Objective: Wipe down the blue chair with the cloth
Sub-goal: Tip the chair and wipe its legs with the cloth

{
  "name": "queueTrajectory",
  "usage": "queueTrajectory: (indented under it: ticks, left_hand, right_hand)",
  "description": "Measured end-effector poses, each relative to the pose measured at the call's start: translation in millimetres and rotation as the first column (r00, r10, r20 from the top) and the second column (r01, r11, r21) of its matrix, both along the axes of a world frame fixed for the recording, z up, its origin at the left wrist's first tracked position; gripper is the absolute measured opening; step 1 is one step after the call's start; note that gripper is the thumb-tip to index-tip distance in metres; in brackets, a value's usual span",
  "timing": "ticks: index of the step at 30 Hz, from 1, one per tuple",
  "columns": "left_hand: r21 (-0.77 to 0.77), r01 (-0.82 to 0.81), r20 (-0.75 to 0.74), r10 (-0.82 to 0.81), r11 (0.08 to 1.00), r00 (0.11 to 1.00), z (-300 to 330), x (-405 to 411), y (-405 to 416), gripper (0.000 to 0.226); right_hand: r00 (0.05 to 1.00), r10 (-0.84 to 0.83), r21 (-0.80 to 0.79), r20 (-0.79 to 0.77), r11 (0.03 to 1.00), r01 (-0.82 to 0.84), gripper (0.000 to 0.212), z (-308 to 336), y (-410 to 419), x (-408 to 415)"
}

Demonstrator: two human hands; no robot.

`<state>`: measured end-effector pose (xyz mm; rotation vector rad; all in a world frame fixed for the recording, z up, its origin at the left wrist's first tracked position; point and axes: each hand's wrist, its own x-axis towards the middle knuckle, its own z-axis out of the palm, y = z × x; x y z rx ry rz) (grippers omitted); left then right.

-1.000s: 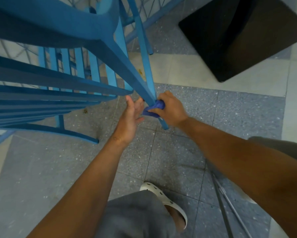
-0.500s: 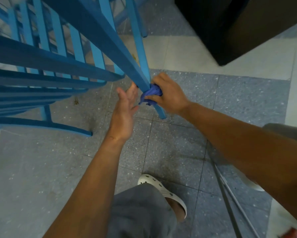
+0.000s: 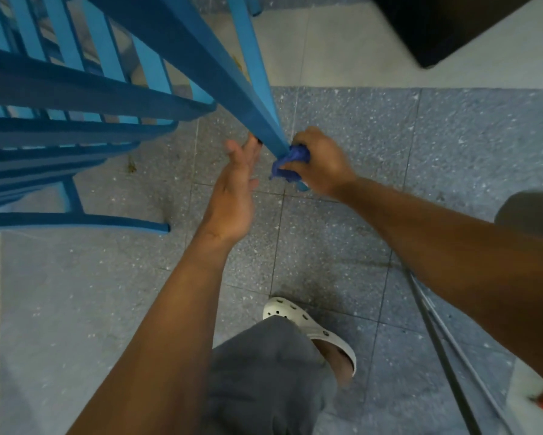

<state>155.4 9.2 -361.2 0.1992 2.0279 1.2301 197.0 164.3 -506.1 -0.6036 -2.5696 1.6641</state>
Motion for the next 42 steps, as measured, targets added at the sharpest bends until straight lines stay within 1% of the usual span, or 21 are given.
queueTrajectory:
  ticks: [1,3,4,5,7,9,11,13,14,15,17,20,22,24,27,28,30,34,37,39,42]
  left_hand:
    - [-0.007,0.021,-0.035,-0.021,1.0,0.999,-1,1,0,0.092]
    - [-0.046,0.046,-0.177,-0.054,0.998,0.983,-1,5,-1,0.052]
    - [-0.046,0.033,-0.251,-0.044,0.998,0.967,-3,7,-1,0.042]
    - [-0.037,0.008,-0.305,-0.019,0.999,0.952,-6,8,-1,0.038]
    - [-0.019,-0.028,-0.355,0.02,0.999,0.934,-12,7,2,0.033]
    - [-0.024,-0.063,-0.374,0.049,0.998,0.926,-19,5,4,0.031]
    - [-0.056,-0.097,-0.397,0.067,0.994,0.915,-26,3,4,0.03]
    - [-0.083,-0.12,-0.404,0.077,0.989,0.911,-30,2,3,0.032]
    - [-0.091,-0.12,-0.404,0.074,0.989,0.912,-32,2,3,0.032]
    - [-0.099,-0.111,-0.406,0.062,0.989,0.912,-33,2,2,0.033]
    - [-0.106,-0.091,-0.399,0.041,0.99,0.916,-32,2,1,0.035]
    - [-0.09,-0.078,-0.387,0.037,0.993,0.921,-27,1,1,0.037]
    - [-0.075,-0.077,-0.384,0.043,0.994,0.922,-22,2,3,0.039]
    - [-0.092,-0.067,-0.376,0.027,0.994,0.926,-18,2,4,0.042]
    - [-0.183,-0.048,-0.352,-0.02,0.982,0.936,-16,-1,-1,0.042]
    - [-0.199,-0.046,-0.337,-0.024,0.979,0.941,-16,-2,-4,0.043]
    - [-0.197,-0.05,-0.328,-0.018,0.979,0.944,-13,-2,-6,0.043]
    - [-0.148,-0.032,-0.352,-0.022,0.989,0.936,-9,-4,-5,0.041]
    - [-0.154,-0.025,-0.339,-0.029,0.988,0.94,-10,-3,-5,0.042]
    - [-0.167,-0.005,-0.327,-0.051,0.986,0.944,-13,-1,-5,0.041]
    - [-0.216,0.001,-0.292,-0.066,0.976,0.954,-18,-1,-2,0.039]
  right_hand:
    - [0.998,-0.02,0.014,-0.065,1.0,0.021,0.027,14,-1,-1]
    - [0.975,-0.061,0.033,-0.215,0.997,0.069,0.027,40,-4,-5]
    - [0.956,-0.084,0.034,-0.281,0.995,0.097,0.027,50,-6,-7]
    - [0.939,-0.101,0.033,-0.329,0.992,0.119,0.027,57,-8,-9]
    - [0.928,-0.083,0.053,-0.362,0.993,0.109,0.026,59,-8,-10]
    - [0.952,-0.001,0.089,-0.306,0.996,0.029,0.027,46,-2,-8]
    - [0.989,0.038,0.056,-0.143,0.998,-0.03,0.023,24,1,-1]
    - [0.999,0.048,-0.011,0.025,0.999,-0.047,0.019,4,2,7]
    - [0.997,0.055,-0.014,0.055,0.998,-0.054,0.017,-4,3,11]
    - [0.997,0.06,0.008,0.041,0.998,-0.06,0.015,-5,3,13]
    - [0.997,0.04,0.029,-0.065,0.999,-0.039,0.016,7,4,9]
    - [0.963,-0.094,-0.012,-0.254,0.996,0.094,0.017,36,-6,0]
    - [0.932,-0.168,-0.046,-0.321,0.986,0.162,0.017,44,-16,-1]
    - [0.95,-0.185,-0.072,-0.252,0.982,0.173,0.018,41,-22,4]
    - [0.984,-0.176,-0.123,-0.032,0.978,0.171,0.022,29,-24,11]
    - [0.985,-0.171,-0.163,0.0,0.972,0.169,0.023,28,-23,11]
    - [0.982,-0.183,-0.192,-0.043,0.966,0.171,0.026,35,-22,6]
    - [0.94,-0.208,-0.066,-0.272,0.978,0.197,0.028,57,-21,-5]
    - [0.918,-0.201,-0.067,-0.343,0.98,0.189,0.026,53,-23,-7]
    - [0.942,-0.147,-0.057,-0.3,0.989,0.136,0.029,39,-19,-5]
    - [0.996,-0.046,-0.074,-0.075,0.996,0.04,0.032,18,-11,-1]
